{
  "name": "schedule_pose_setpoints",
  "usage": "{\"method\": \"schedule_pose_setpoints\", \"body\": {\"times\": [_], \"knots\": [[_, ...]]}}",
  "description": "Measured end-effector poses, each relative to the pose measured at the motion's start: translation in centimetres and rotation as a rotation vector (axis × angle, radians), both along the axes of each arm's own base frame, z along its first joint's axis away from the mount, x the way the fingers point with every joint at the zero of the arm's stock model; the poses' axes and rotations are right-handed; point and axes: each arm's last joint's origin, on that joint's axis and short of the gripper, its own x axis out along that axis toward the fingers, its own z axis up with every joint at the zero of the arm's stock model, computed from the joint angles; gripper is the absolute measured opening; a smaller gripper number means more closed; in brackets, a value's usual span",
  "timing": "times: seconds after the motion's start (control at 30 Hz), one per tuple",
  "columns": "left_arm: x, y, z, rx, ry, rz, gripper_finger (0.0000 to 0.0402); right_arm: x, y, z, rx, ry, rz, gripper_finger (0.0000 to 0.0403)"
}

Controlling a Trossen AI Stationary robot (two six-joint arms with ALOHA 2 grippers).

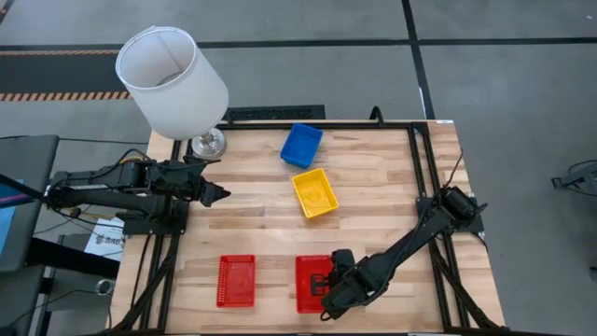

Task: Stack baskets by color
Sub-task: Stack the right red bin on the middle red bin

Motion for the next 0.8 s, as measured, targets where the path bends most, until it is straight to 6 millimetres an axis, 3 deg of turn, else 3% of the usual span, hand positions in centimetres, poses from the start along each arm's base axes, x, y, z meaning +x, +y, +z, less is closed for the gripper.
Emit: {"method": "schedule_pose_setpoints", "body": {"times": [0.57,0.8], "knots": [[-0.01,0.04,0.0,0.009,0.001,0.012,0.0241,0.53,-0.07,-0.72,0.03,-0.02,0.102,0.001],[0.0,0.04,-0.01,0.009,0.001,0.012,0.0241,0.67,-0.3,-0.73,0.023,-0.019,0.11,0.0038]]}}
